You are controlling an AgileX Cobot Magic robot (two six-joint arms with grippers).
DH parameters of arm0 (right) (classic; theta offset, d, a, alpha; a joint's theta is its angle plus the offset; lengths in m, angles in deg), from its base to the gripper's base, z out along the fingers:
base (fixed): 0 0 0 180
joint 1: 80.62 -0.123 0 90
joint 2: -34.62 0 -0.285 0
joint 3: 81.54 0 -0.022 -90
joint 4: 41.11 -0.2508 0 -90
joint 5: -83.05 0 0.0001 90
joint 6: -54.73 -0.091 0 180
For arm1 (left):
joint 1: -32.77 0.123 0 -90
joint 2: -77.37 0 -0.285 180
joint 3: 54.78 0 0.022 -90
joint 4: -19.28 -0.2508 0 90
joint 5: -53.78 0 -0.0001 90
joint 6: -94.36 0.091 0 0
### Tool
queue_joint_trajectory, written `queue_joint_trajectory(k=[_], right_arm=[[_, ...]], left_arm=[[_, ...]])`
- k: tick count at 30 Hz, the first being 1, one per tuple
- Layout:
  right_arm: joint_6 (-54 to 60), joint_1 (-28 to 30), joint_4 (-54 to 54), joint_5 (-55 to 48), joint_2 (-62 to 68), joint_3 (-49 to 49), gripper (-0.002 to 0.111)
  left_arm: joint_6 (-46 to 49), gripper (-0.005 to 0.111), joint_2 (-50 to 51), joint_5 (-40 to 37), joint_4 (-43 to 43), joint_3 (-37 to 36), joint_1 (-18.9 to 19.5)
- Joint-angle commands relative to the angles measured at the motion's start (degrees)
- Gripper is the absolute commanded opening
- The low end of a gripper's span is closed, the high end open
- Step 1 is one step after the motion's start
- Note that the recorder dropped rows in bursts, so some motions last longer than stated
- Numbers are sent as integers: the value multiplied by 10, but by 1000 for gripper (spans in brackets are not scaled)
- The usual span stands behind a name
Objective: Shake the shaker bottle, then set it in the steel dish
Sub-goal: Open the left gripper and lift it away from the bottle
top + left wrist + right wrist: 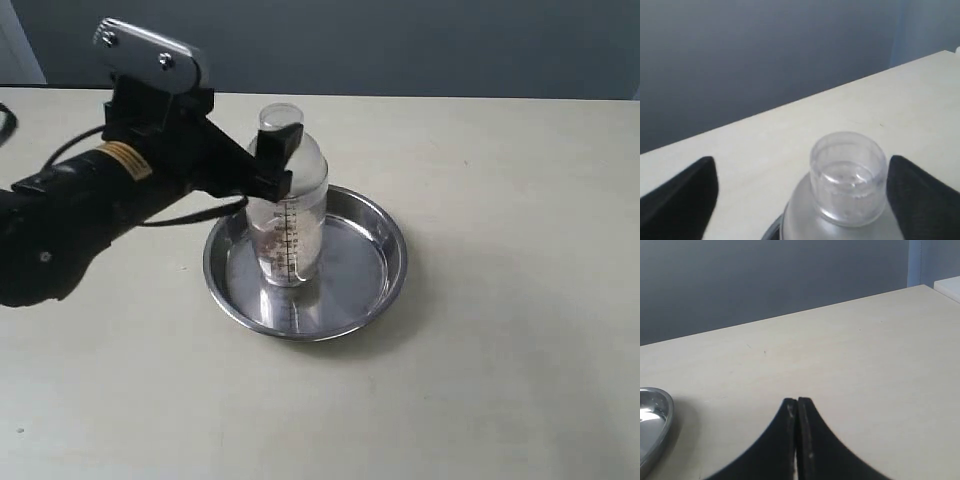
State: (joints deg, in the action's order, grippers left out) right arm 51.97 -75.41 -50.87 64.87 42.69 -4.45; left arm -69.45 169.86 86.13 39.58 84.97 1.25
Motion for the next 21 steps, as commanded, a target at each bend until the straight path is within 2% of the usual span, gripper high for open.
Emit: queue_joint_trajectory(k=[1, 3, 6, 10, 15, 21], right_arm=[[0, -1, 0, 6, -3, 1, -1], [0, -1, 1, 6, -3, 1, -1], [0, -1, 1, 6, -3, 1, -1], [0, -1, 1, 6, -3, 1, -1], [0, -1, 1, 6, -3, 1, -1], [0, -1, 1, 6, -3, 1, -1]], left_arm=[[59, 37, -82, -52, 66, -1, 0], [87, 2, -111, -86, 87, -1, 0], [224, 2, -144, -103, 197, -1, 0], [449, 2, -179, -93, 405, -1, 0], [496, 2, -212, -42, 421, -1, 0], [521, 2, -297, 66, 469, -16, 0]])
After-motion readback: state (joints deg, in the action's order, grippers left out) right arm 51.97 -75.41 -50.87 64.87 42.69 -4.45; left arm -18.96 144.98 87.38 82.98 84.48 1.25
